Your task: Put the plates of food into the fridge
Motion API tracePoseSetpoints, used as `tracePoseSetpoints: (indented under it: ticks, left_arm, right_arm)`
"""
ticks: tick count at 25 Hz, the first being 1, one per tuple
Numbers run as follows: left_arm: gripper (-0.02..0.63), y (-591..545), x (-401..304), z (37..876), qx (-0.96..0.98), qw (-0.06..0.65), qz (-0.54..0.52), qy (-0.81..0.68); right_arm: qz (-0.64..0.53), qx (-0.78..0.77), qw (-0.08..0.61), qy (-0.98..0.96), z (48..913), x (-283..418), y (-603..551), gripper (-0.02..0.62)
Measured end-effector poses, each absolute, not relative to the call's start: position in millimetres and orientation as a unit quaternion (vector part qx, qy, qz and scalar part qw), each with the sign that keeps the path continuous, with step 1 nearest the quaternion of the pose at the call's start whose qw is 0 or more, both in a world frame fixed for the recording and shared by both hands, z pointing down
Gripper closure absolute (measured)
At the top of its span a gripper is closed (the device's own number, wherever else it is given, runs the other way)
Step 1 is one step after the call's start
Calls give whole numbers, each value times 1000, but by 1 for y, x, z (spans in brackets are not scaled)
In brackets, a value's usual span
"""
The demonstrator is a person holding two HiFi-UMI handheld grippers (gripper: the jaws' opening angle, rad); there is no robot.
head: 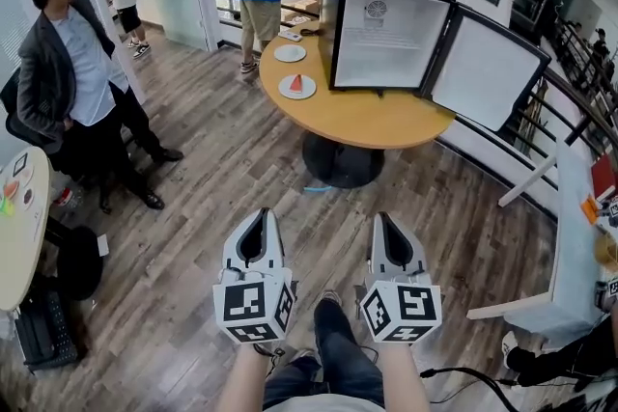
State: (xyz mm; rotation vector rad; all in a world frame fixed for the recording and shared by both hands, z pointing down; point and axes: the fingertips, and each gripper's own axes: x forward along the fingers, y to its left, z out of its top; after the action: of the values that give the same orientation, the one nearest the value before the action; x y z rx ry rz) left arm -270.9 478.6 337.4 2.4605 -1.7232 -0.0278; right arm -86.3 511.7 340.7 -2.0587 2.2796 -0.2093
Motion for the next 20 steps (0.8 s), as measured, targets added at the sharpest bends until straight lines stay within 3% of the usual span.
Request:
tracePoseSetpoints:
  ticks: [20]
  left_arm:
    - [598,297,-216,327,786,68,-10,-614]
  right_arm:
    - [-58,-629,28,774,322,-30,310,581]
